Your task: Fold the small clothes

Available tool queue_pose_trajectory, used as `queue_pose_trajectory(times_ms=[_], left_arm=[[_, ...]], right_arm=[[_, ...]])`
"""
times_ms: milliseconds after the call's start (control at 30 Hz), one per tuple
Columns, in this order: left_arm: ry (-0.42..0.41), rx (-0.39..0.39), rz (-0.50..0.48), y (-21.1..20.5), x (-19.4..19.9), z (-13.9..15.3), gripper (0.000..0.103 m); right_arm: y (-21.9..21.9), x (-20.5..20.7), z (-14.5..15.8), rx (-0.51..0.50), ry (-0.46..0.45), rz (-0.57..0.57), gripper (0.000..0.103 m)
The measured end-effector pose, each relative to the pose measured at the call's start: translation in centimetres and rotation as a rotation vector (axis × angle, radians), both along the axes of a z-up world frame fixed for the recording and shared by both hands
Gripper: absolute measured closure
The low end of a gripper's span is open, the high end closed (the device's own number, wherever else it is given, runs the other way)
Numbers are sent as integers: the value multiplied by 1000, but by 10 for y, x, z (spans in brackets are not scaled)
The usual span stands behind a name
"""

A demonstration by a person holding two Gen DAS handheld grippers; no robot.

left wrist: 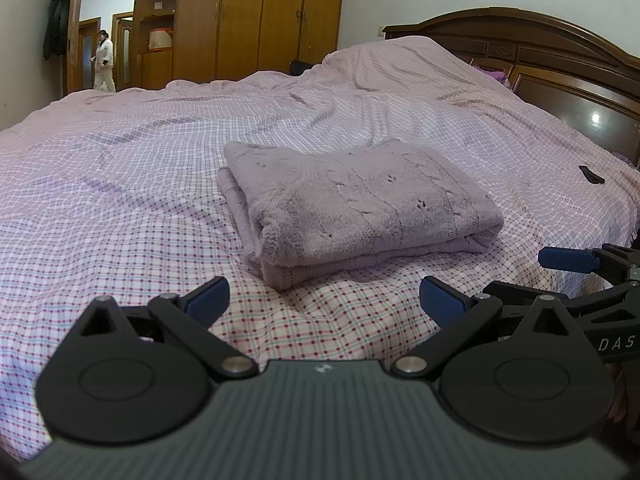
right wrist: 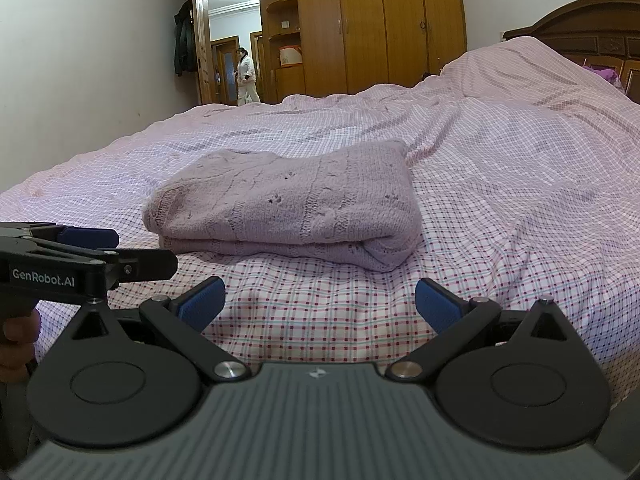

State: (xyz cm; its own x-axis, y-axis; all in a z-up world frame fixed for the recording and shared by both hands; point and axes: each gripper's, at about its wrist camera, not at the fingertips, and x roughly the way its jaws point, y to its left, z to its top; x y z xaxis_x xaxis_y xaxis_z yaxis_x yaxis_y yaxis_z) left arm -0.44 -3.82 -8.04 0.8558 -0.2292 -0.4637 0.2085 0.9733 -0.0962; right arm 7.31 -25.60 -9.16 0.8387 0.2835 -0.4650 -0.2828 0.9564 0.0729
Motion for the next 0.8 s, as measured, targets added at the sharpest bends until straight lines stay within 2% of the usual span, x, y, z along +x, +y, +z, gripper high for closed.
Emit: queue_pose_trajectory(times_ms=[800], left_arm=[[8, 0, -9, 0, 0, -1, 0]], right_arm=[[0, 0, 0, -2, 1, 5, 0]])
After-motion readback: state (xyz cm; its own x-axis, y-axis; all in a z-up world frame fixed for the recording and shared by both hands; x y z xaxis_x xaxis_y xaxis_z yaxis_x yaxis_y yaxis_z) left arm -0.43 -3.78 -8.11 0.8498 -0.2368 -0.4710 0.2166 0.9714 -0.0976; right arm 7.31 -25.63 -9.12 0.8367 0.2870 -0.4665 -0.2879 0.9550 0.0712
